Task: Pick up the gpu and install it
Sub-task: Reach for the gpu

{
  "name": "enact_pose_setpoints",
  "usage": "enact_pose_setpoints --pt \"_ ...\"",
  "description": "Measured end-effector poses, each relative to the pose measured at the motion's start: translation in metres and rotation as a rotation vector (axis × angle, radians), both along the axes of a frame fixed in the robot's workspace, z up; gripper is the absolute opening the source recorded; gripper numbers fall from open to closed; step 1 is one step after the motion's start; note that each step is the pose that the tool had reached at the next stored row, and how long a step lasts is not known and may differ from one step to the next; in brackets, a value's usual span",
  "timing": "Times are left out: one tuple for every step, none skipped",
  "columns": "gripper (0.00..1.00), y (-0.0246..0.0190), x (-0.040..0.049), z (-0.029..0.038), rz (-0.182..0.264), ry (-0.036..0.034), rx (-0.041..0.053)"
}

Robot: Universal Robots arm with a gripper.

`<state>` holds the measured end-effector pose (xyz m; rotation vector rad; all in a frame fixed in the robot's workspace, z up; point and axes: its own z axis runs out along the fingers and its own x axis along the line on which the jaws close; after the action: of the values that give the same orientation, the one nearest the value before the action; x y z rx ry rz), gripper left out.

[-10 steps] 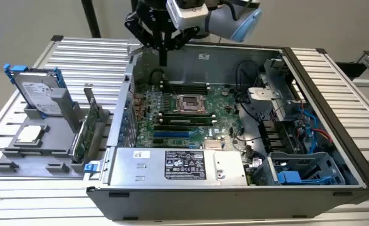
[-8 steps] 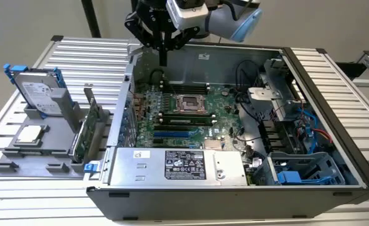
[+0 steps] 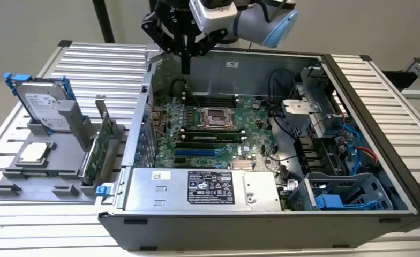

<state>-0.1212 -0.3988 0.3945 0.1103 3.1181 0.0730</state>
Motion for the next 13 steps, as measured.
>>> enact_pose_setpoints --pt "0.0 0.0 0.0 0.0004 0.0 0.0 -0.0003" --pt "0.0 0.0 0.0 0.0008 0.0 0.0 -0.0005" --pt "0.0 0.0 0.0 0.0012 0.0 0.0 -0.0008" --pt "0.0 0.0 0.0 0.0016 0.0 -0.0001 -0.0011" --pt "0.0 0.0 0.0 0.002 0.0 -0.0001 -0.0013" --pt "0.0 0.0 0.0 0.0025 0.0 -0.0001 -0.0017" --pt "0.0 0.0 0.0 0.0029 0.0 0.0 -0.002" --pt "0.0 0.0 0.0 0.0033 0.0 -0.0001 -0.0022" --pt "0.0 0.0 0.0 0.0037 0.0 -0.0001 -0.0025" --pt "0.0 0.0 0.0 0.0041 0.0 -0.0001 -0.0028" --pt "0.0 0.0 0.0 0.0046 0.0 0.0 -0.0031" --pt "0.0 0.0 0.0 0.0048 0.0 -0.0001 -0.0034" --pt "0.0 0.0 -0.0008 0.0048 0.0 -0.0002 -0.0033"
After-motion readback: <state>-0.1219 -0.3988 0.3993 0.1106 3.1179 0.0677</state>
